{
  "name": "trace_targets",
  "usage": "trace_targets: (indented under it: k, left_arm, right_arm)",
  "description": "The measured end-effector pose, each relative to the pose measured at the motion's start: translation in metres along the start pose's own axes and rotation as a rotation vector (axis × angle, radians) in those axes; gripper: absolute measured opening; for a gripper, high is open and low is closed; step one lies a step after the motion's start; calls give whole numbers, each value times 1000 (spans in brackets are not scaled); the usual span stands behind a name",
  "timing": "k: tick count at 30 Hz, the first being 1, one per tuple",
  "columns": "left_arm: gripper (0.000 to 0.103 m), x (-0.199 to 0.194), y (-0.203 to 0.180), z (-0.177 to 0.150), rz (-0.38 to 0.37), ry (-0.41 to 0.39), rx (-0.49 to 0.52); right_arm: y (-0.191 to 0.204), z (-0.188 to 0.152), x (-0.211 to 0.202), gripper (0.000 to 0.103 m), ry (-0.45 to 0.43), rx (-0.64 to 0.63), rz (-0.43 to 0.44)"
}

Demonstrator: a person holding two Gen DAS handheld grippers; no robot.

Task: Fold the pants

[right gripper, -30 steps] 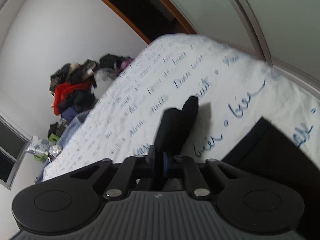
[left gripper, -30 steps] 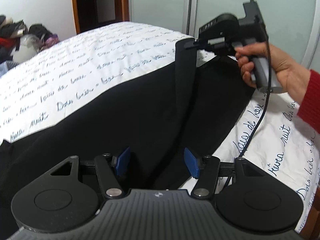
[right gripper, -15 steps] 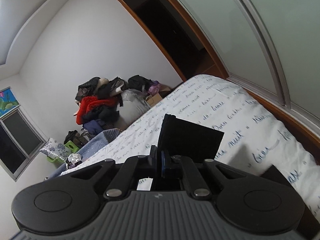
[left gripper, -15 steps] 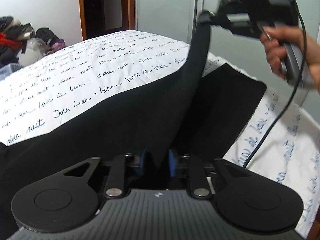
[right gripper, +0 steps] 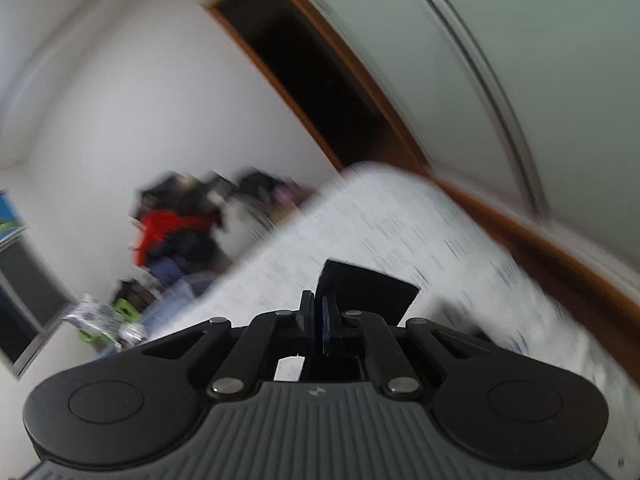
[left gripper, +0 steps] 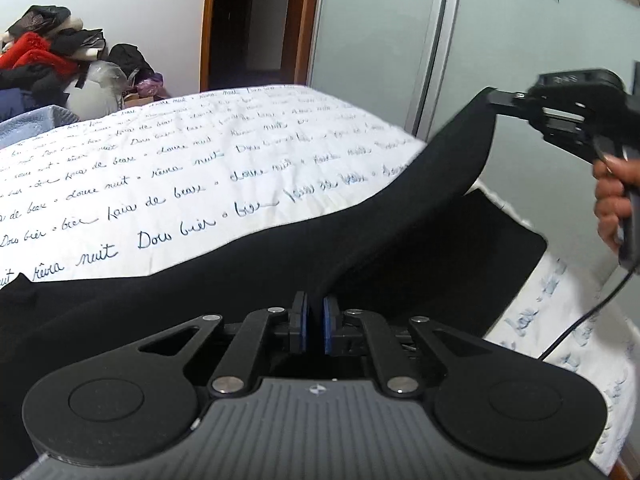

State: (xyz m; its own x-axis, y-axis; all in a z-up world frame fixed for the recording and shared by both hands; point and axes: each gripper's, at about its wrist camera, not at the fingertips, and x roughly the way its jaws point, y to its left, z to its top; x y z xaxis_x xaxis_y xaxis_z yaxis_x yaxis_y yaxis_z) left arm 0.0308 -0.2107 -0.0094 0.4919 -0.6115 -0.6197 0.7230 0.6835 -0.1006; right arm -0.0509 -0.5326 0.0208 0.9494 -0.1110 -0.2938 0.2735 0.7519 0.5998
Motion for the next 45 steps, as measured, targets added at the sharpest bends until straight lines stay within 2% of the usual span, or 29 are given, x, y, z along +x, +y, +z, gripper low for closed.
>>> trace_targets:
  k: [2,4,6,8,12,16,19,20,21,23,30,34,35,36,39,45]
  left_arm:
    - [11,-2,-6,-4,-36,32,29]
    - [11,-1,-17,-13,-46,57,87]
    - [11,1,-29,-22,-33,67,140]
    - [11,3,-33,-26,-31,77,140]
    - [11,0,-32,-26,-36,72,123]
    - [11,3,-28,-25,-37,80,108]
    - [11,7,-26,-22,-35,95,82]
    - [11,8,-25,-21,-36,100,74]
    - [11,9,-23,-20,-37,102,64]
    - [11,11,-19,-18,-42,104,39]
    - [11,12,-1,-10,-87,99,-50]
    - [11,13,-3,-9,-82,110,-39]
    - [11,12,-4,-9,-80,110,-35]
    - [11,12,-5,-9,-80,110,-32]
    - [11,11,-6,-8,-88,109,-28]
    - [11,8,-17,-13,-97,111,15]
  right_arm:
    - [5,-3,-17,4,-26,-22,-9]
    - [-8,-15,-29,4,-22,-30,-97]
    - [-27,-32,-33,4,18,-32,-199]
    - [-48,-43,-38,4,40,33,-242]
    - [-65,-52,-49,4,44,75,-279]
    - [-67,-59,-49,4,97,101,-247]
    - [-68,-65,-45,14,150,191,-198]
    - [-68,-68,-42,23,168,207,-197]
    - [-68,-71,-39,38,177,219,-202]
    - [-71,-74,-35,61,189,242,-197]
    - [-77,-79,-21,62,181,302,-136]
    - [-85,-76,-7,60,105,335,-139]
    - [-87,-75,-4,39,92,343,-149]
    - [-88,-74,-2,7,91,339,-175]
    - [-89,-75,-3,4,78,323,-199]
    - [-77,-72,-26,4,30,193,-256]
